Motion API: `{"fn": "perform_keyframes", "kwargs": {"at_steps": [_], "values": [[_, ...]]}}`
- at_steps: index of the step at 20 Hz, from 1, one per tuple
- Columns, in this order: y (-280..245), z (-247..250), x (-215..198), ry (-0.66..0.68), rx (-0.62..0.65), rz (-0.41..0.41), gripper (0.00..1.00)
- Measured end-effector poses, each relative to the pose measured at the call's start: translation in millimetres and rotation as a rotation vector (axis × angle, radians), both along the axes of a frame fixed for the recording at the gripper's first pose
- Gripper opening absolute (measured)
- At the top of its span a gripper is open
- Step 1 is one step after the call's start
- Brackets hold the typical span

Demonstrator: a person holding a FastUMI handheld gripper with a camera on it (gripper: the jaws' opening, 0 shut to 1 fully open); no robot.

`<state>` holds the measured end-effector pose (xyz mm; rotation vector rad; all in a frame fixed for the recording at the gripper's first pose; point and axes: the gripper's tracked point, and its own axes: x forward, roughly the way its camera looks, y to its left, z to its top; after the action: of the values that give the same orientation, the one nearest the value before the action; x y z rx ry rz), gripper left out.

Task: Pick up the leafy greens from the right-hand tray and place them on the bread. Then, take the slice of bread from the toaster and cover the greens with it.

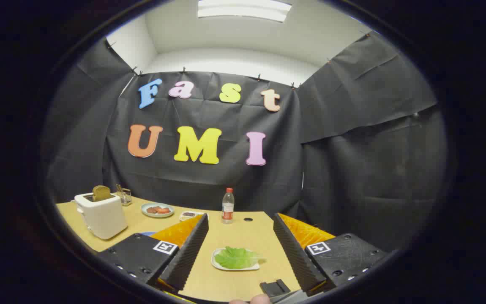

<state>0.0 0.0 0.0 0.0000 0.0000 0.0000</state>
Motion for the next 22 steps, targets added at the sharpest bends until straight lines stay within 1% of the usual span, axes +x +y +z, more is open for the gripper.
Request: {"fn": "perform_keyframes", "kwargs": {"at_steps": [11,22], "values": [[6.3,0.5,1.3,0.003,-0.006,0.012,0.95],[-3.0,-5.7,10.2,0.024,0.008,-0.007,0.95]]}}
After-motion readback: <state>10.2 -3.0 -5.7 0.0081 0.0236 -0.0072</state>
